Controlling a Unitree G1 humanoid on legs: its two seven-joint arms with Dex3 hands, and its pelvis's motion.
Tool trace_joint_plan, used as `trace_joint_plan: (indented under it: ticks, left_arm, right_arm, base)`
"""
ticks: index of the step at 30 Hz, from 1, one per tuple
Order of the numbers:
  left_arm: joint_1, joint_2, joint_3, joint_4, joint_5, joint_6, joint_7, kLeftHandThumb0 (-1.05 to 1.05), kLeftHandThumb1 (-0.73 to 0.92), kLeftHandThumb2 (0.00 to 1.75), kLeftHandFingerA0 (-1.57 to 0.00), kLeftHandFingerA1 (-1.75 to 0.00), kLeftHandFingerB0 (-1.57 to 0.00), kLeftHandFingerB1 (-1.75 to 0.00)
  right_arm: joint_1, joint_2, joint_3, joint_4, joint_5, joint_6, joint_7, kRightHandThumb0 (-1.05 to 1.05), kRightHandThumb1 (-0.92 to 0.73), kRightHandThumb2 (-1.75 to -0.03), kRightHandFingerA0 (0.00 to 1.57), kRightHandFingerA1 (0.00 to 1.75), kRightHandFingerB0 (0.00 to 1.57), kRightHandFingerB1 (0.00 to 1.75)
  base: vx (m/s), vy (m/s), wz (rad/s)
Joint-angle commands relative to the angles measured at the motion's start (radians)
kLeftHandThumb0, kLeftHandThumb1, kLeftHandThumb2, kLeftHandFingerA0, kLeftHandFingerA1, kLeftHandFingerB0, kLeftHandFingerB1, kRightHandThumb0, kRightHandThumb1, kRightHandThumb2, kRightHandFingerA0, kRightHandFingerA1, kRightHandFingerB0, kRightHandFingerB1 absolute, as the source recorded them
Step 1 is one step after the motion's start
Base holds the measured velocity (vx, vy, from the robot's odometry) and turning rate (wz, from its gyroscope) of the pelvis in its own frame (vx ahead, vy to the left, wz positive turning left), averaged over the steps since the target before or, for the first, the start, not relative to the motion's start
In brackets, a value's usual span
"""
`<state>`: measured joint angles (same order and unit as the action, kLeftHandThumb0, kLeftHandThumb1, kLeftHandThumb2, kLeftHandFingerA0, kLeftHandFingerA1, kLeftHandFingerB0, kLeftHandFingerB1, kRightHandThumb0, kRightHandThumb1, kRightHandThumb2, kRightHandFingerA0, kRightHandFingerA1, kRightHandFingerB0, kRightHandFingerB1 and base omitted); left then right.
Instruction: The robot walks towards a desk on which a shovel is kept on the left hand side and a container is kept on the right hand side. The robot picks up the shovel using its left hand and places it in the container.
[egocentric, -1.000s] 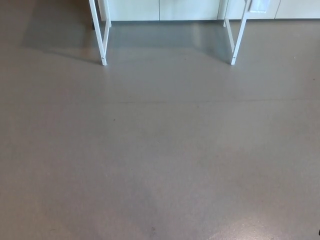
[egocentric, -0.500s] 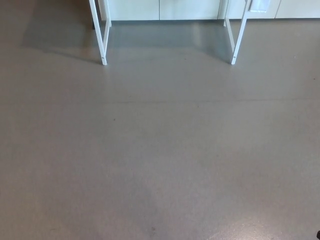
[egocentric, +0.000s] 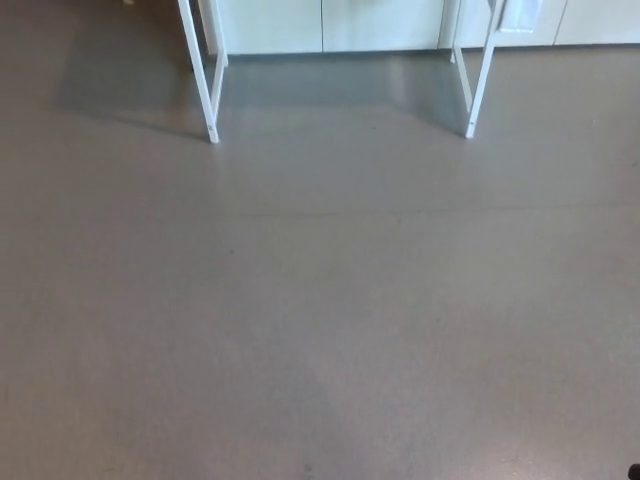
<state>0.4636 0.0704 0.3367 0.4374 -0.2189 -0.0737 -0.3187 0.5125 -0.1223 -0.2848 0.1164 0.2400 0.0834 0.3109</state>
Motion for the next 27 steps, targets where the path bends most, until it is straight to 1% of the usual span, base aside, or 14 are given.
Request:
trace_joint_plan:
  ticks: [1,3,5,9,13,18,19,20,21,23,24,25,26,27]
  left_arm:
    - [0.006,0.004,-0.007,-0.017,-0.006,-0.035,0.002,-0.14,0.68,0.61,-0.25,-0.42,-0.23,-0.33]
    - [0.008,0.003,-0.006,-0.018,-0.008,-0.033,0.003,-0.14,0.68,0.61,-0.25,-0.41,-0.23,-0.33]
    - [0.004,0.009,-0.007,0.003,-0.008,-0.053,-0.014,-0.14,0.68,0.61,-0.25,-0.42,-0.24,-0.34]
    - [0.002,0.007,-0.006,-0.005,-0.011,-0.046,-0.013,-0.13,0.68,0.62,-0.25,-0.43,-0.24,-0.34]
    - [0.016,-0.001,-0.012,-0.056,-0.006,-0.03,0.001,-0.14,0.67,0.62,-0.26,-0.44,-0.25,-0.36]
    - [0.001,0.008,-0.009,-0.022,-0.005,-0.044,-0.011,-0.14,0.68,0.61,-0.25,-0.43,-0.25,-0.35]
    - [-0.001,0.011,-0.008,-0.021,-0.006,-0.042,-0.012,-0.15,0.68,0.61,-0.26,-0.43,-0.25,-0.35]
    - [-0.003,0.013,-0.009,-0.018,-0.005,-0.043,-0.013,-0.15,0.68,0.62,-0.26,-0.43,-0.26,-0.36]
    - [-0.007,0.014,-0.01,-0.017,-0.003,-0.047,-0.011,-0.13,0.46,0.95,-0.2,-0.55,-0.17,-0.52]
    - [-0.012,0.017,-0.011,-0.01,-0.002,-0.049,-0.006,-0.14,0.45,0.94,-0.2,-0.55,-0.17,-0.52]
    - [-0.016,0.018,-0.011,-0.009,-0.004,-0.035,0.0,-0.15,0.45,0.94,-0.2,-0.56,-0.17,-0.52]
    - [-0.018,0.018,-0.009,-0.009,-0.008,-0.029,0.0,-0.15,0.45,0.94,-0.21,-0.56,-0.17,-0.52]
    - [-0.021,0.02,-0.008,-0.003,-0.012,-0.028,-0.007,-0.15,0.45,0.94,-0.2,-0.55,-0.16,-0.51]
    - [-0.016,0.018,-0.007,-0.015,-0.017,-0.019,-0.009,-0.17,0.66,0.62,-0.27,-0.43,-0.27,-0.36]
  right_arm:
    - [-0.007,-0.015,-0.004,0.011,-0.007,-0.017,-0.01,-0.37,-0.4,-0.52,0.78,0.51,0.58,0.44]
    - [-0.008,-0.016,-0.004,0.015,-0.006,-0.016,-0.01,-0.36,-0.41,-0.52,0.77,0.51,0.57,0.43]
    - [-0.013,-0.016,-0.006,0.04,-0.001,-0.046,0.004,-0.38,-0.4,-0.52,0.78,0.52,0.57,0.44]
    - [0.004,-0.02,0.007,-0.008,-0.012,-0.019,-0.013,-0.38,-0.43,-0.53,0.77,0.51,0.57,0.43]
    - [-0.007,-0.027,0.014,-0.004,-0.02,-0.018,-0.018,-0.37,-0.43,-0.53,0.77,0.5,0.57,0.43]
    - [-0.009,-0.029,0.018,-0.005,-0.019,-0.017,-0.02,-0.38,-0.43,-0.53,0.79,0.51,0.57,0.44]
    - [-0.01,-0.029,0.02,-0.007,-0.019,-0.016,-0.022,-0.44,-0.36,-0.69,0.73,0.6,0.54,0.54]
    - [-0.009,-0.029,0.02,-0.009,-0.021,-0.016,-0.023,-0.46,-0.35,-0.69,0.73,0.6,0.54,0.54]
    - [-0.015,-0.029,0.02,-0.007,-0.016,-0.015,-0.019,-0.36,-0.43,-0.53,0.78,0.51,0.57,0.44]
    - [-0.016,-0.031,0.022,-0.006,-0.018,-0.021,-0.017,-0.37,-0.43,-0.53,0.78,0.51,0.57,0.44]
    - [-0.018,-0.031,0.022,0.001,-0.019,-0.024,-0.018,-0.44,-0.35,-0.69,0.74,0.6,0.53,0.54]
    - [-0.02,-0.033,0.023,0.001,-0.015,-0.018,-0.012,-0.36,-0.44,-0.53,0.78,0.5,0.57,0.43]
    - [-0.017,-0.035,0.025,-0.01,-0.015,-0.009,-0.012,-0.33,-0.46,-0.54,0.76,0.51,0.57,0.43]
    - [-0.014,-0.037,0.027,-0.013,-0.014,-0.012,-0.007,-0.32,-0.47,-0.54,0.75,0.51,0.58,0.44]
  base:
    - [-0.05,-0.399,0.59]
    - [-0.03,-0.532,0.6]
    - [-0.05,-0.593,0.46]
    - [0.11,-0.23,0.26]
    - [0.13,-0.044,0.09]
    - [0.11,0.133,-0.1]
    - [0.2,0.231,-0.09]
    - [0.27,0.267,0.29]
    - [0.2,0.445,-0.49]
    - [0.18,0.364,-0.09]
    - [0.18,0.127,0.01]
    - [0.17,0.072,0.0]
    - [0.14,0.037,0.06]
    - [0.11,0.001,0.11]
